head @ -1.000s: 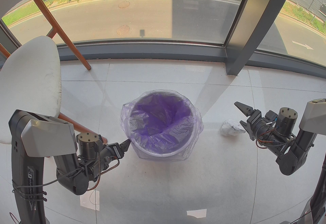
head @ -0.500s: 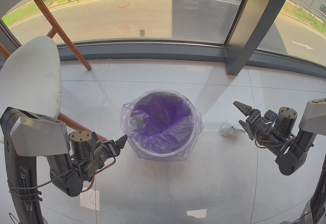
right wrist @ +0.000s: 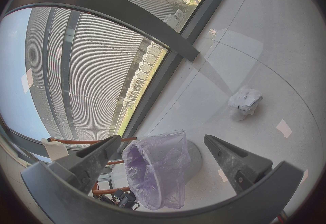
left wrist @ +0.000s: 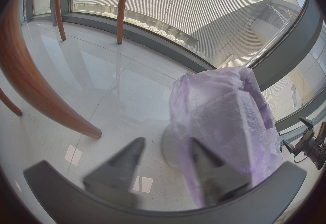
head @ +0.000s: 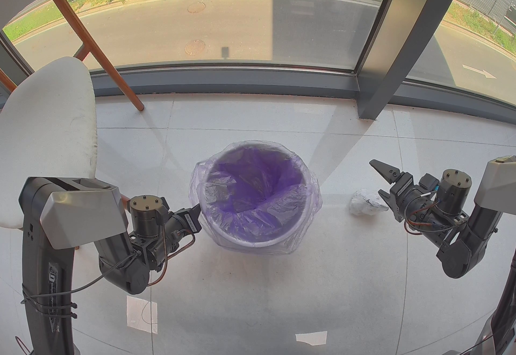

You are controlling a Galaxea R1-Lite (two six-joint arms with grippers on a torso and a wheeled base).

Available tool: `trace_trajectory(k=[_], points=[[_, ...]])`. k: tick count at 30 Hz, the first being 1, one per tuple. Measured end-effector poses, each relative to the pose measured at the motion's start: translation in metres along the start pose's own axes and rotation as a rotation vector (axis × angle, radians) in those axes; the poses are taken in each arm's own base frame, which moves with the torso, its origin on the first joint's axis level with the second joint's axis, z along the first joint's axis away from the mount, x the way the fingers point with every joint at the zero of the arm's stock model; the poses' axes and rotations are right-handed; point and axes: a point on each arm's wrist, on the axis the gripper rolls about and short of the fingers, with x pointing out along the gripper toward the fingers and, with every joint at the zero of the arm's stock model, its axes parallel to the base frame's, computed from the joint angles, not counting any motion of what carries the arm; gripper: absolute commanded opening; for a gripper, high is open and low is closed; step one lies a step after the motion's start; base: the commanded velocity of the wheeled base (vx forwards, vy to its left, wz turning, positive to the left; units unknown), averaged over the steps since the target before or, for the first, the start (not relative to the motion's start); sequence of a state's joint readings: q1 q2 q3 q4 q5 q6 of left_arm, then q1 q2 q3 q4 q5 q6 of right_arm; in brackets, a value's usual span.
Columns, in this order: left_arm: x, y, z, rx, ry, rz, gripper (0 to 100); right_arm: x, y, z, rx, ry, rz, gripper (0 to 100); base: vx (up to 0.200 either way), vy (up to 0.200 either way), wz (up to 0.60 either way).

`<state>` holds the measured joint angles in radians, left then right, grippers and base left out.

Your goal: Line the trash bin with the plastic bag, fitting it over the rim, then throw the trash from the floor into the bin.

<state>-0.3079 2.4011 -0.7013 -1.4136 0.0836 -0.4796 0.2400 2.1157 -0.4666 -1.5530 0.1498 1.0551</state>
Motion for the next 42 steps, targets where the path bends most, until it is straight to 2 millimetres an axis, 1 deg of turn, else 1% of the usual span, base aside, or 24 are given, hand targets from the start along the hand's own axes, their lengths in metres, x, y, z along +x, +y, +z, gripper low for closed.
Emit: trace_trajectory(k=[14, 19, 22, 27, 32, 36, 41, 42], points=[[0.011, 0.006, -0.011, 0.000, 0.015, 0.012, 0, -0.002, 0.000, -0.004, 0.001, 0.007, -0.012, 100, 0.000, 0.000, 0.00], [0.021, 0.009, -0.019, 0.002, 0.030, 0.015, 0, -0.004, -0.001, -0.006, 0.001, 0.002, -0.025, 100, 0.000, 0.000, 0.00], [0.029, 0.011, -0.027, 0.005, 0.062, 0.018, 0, -0.005, -0.002, -0.007, 0.002, 0.006, -0.033, 100, 0.000, 0.000, 0.00], [0.040, 0.013, -0.034, 0.009, 0.118, 0.035, 0, -0.007, -0.003, -0.008, 0.003, 0.009, -0.041, 100, 0.000, 0.000, 0.00], [0.051, 0.013, -0.035, 0.012, 0.161, 0.055, 0, -0.008, -0.005, -0.009, 0.003, 0.011, -0.048, 100, 0.000, 0.000, 0.00], [0.060, 0.010, -0.032, 0.012, 0.162, 0.054, 0, -0.009, -0.005, -0.009, 0.004, 0.012, -0.051, 100, 0.000, 0.000, 0.00], [0.063, 0.006, -0.033, 0.016, 0.162, 0.047, 0, -0.009, -0.006, -0.009, 0.004, 0.011, -0.054, 100, 0.000, 0.000, 0.00], [0.062, 0.007, -0.034, 0.017, 0.164, 0.049, 100, -0.009, -0.006, -0.009, 0.004, 0.011, -0.054, 100, 0.000, 0.000, 0.00]])
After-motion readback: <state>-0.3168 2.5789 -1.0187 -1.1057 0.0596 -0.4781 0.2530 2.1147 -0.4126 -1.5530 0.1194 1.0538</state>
